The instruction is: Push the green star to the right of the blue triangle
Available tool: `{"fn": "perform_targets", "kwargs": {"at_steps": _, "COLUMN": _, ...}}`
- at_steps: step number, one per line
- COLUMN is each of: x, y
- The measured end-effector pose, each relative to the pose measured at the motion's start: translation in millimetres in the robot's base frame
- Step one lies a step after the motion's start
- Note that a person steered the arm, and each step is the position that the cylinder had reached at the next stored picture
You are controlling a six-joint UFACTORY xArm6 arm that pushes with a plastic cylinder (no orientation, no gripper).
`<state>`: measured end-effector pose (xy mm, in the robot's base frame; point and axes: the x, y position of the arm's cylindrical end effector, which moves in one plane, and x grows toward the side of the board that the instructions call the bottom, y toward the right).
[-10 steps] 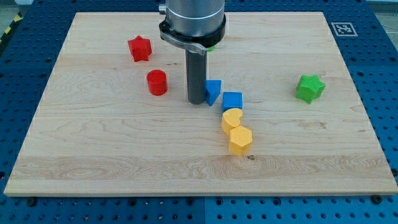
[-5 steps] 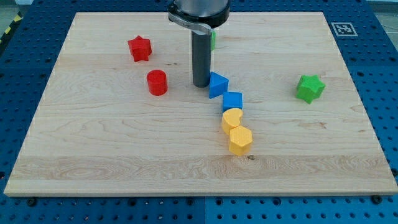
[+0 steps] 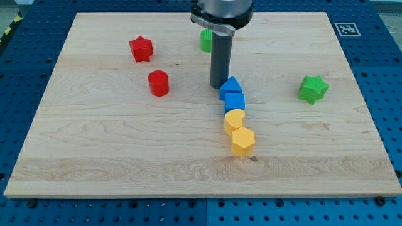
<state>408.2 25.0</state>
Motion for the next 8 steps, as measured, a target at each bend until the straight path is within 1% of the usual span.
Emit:
{"fn": "perform_targets", "kwargs": {"at_steps": 1, "x": -33, "y": 1}}
{"fn": "perform_targets", "kwargs": {"at_steps": 2, "x": -42, "y": 72}}
{"fn": "perform_targets", "kwargs": {"at_steps": 4, "x": -42, "y": 205}}
{"fn": "perform_targets", "kwargs": {"at_steps": 5, "x": -17, "y": 230}}
{"fn": "perform_targets", "kwargs": {"at_steps": 8, "x": 5, "y": 230}}
